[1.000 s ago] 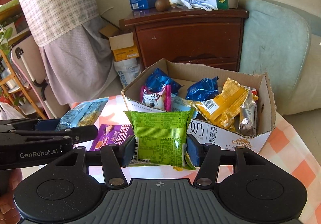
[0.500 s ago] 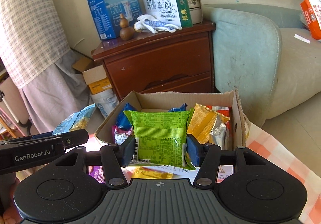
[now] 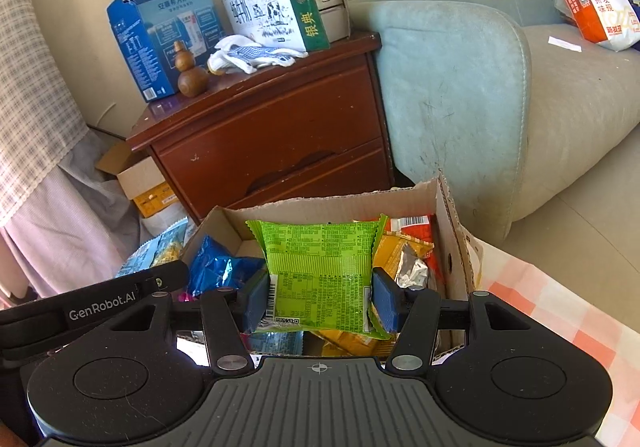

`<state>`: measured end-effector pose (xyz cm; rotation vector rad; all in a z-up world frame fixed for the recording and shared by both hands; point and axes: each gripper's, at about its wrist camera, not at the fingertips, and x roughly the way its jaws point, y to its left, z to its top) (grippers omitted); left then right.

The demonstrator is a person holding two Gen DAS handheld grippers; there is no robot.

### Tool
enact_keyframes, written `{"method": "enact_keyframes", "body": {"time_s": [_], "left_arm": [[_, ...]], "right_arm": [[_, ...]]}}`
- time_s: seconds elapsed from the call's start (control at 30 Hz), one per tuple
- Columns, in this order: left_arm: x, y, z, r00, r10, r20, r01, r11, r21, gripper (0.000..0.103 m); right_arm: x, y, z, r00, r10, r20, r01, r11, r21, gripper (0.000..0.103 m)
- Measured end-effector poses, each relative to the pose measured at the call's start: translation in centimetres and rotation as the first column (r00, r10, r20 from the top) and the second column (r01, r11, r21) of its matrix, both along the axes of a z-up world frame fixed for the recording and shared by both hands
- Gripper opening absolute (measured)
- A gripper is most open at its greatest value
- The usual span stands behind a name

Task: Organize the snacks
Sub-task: 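Lift both held packets and carry them over the cardboard box, then lower both packets into the box and open both tools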

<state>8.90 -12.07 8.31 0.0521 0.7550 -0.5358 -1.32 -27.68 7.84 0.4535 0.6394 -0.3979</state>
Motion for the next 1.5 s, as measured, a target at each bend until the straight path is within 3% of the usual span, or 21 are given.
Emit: {"method": "enact_keyframes", "body": {"time_s": [0.27, 0.43, 0.53, 0.7, 1.13, 1.5], "left_arm": [[1.6, -2.5, -0.2, 1.000, -0.022, 0.017, 0.021, 1.000, 0.021, 0.065], [1.7, -3.4, -0.6, 0.999, -0.013, 0.051, 0.010, 0.998, 0.063, 0.091], [1.7, -3.4, -0.5, 0.999, -0.017, 0.042, 0.014, 0.998, 0.064, 0.094], [1.1, -2.9, -0.1, 0.998, -0.016, 0.059, 0.011, 0.997, 0.079, 0.096], [0.1, 2.1, 0.7, 0.998, 0.036, 0.050, -0.040, 0.996, 0.082, 0.098], [-0.9, 7.4, -1.2, 0.997, 0.072, -0.022, -0.069, 0.991, 0.116, 0.099]], "right_arm": [[1.1, -2.1, -0.8, 0.998, -0.070, 0.006, 0.070, 0.997, 0.015, 0.055], [1.4, -3.0, -1.6, 0.993, -0.116, -0.011, 0.116, 0.993, 0.028, 0.063], [1.2, -2.9, -1.4, 0.994, -0.111, -0.008, 0.111, 0.993, 0.029, 0.070], [0.8, -2.4, -0.7, 0.996, -0.086, -0.003, 0.086, 0.996, 0.023, 0.072], [-0.3, 0.0, 0.1, 0.994, 0.106, -0.026, -0.107, 0.994, -0.029, 0.078], [-1.1, 2.8, -1.6, 0.945, 0.315, -0.091, -0.313, 0.949, 0.030, 0.078]]}}
